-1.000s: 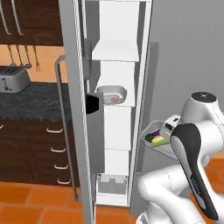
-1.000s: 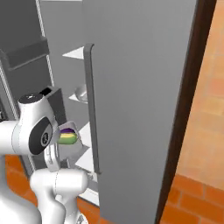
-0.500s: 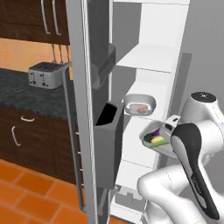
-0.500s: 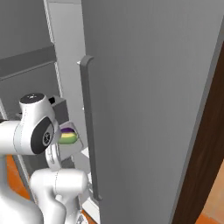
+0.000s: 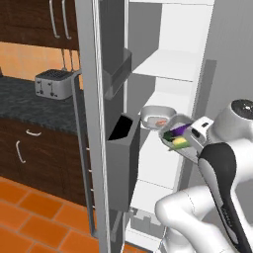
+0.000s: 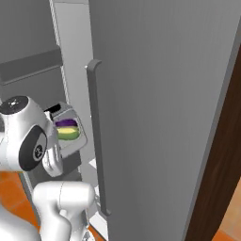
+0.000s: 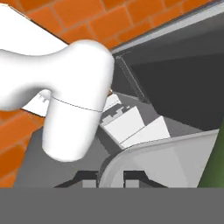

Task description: Take the meat container that has the shrimp and place it on the second highest rack of the freezer. Then take the vegetable container that has the eggplant and corn and place it on the highest rack of the freezer.

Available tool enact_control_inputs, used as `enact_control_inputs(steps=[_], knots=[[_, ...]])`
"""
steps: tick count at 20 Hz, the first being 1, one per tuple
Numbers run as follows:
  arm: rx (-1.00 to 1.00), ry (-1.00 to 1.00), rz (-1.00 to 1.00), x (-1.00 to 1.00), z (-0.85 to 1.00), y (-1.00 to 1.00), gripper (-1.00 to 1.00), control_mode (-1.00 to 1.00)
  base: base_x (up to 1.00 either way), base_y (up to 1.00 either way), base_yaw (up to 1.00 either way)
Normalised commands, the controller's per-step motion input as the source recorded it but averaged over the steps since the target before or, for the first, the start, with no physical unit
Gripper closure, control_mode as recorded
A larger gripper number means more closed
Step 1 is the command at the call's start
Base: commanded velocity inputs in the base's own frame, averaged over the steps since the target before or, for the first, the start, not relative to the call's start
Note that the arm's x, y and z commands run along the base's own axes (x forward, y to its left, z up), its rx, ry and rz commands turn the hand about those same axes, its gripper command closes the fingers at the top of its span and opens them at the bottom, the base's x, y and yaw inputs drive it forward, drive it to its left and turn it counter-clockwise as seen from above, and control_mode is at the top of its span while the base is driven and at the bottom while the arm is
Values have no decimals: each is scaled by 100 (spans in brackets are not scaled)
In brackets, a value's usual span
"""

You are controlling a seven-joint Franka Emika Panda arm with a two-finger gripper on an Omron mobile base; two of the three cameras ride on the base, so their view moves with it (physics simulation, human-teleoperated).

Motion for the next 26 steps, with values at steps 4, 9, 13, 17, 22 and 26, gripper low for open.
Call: enact_control_inputs(steps=[4, 9, 13, 17, 22, 26], knots=[[4, -35, -31, 12, 72, 26, 100, -100, 0, 0, 0], [9, -47, -18, 55, 88, 21, 100, -100, 0, 0, 0], [18, -25, -6, 89, 82, 0, 100, -100, 0, 0, 0], [27, -10, -2, 96, 68, -4, 100, -100, 0, 0, 0], [24, 3, 2, 100, 75, 30, 100, -100, 0, 0, 0], [19, 7, -1, 100, 53, 2, 100, -100, 0, 0, 0]])
